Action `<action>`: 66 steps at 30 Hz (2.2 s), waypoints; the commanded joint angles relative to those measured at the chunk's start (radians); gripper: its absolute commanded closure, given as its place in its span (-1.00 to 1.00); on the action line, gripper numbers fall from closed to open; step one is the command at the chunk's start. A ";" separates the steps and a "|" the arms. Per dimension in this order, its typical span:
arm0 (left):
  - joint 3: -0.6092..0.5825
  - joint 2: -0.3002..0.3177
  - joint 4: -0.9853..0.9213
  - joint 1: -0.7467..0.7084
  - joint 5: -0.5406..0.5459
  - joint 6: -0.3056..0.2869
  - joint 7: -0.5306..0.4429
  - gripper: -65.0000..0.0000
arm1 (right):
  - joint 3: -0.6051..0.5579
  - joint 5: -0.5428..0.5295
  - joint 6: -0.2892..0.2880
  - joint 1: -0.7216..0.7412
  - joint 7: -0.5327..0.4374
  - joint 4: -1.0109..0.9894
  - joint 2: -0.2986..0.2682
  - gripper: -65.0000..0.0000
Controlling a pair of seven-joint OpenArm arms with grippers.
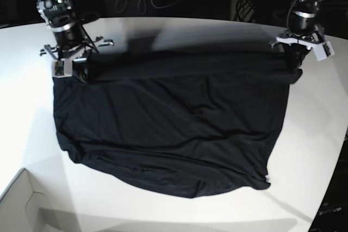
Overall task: Layout the t-shirt on the table in an organized manner, then fold the t-shirt properly
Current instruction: 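Lift the collar edge with both grippers and drag it away from the hem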
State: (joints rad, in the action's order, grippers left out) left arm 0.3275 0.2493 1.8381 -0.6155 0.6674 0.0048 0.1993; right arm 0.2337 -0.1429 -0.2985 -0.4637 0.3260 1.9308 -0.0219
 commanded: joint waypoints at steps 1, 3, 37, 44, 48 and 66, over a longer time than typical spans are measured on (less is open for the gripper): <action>0.009 0.006 0.005 0.026 0.001 -0.001 0.007 1.00 | 0.002 -0.007 -0.001 0.013 -0.026 0.005 -0.006 1.00; 0.011 0.005 -0.011 0.059 0.001 -0.001 0.067 1.00 | 0.002 -0.007 -0.001 0.027 -0.026 -0.011 -0.006 1.00; 0.003 -0.034 -0.288 0.237 -0.010 -0.012 0.127 0.65 | 0.005 -0.005 -0.001 0.115 -0.026 -0.132 -0.022 1.00; 0.014 -0.032 -0.297 0.230 -0.010 -0.012 0.127 0.00 | 0.005 -0.005 -0.001 0.112 -0.026 -0.132 -0.022 1.00; 0.051 -0.035 -0.292 0.216 -0.010 -0.012 0.127 -0.15 | 0.003 -0.005 -0.001 0.107 -0.026 -0.132 -0.022 1.00; 0.058 -0.075 -0.137 0.200 0.001 -0.012 0.127 -0.24 | 0.002 -0.005 -0.001 0.082 -0.026 -0.133 -0.017 1.00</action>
State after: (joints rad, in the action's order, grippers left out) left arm 0.3782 0.1654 1.6825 -0.4107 0.6643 -0.0002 0.3450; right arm 0.2337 -0.1390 -0.2985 -0.3782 0.3237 1.7798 -0.0334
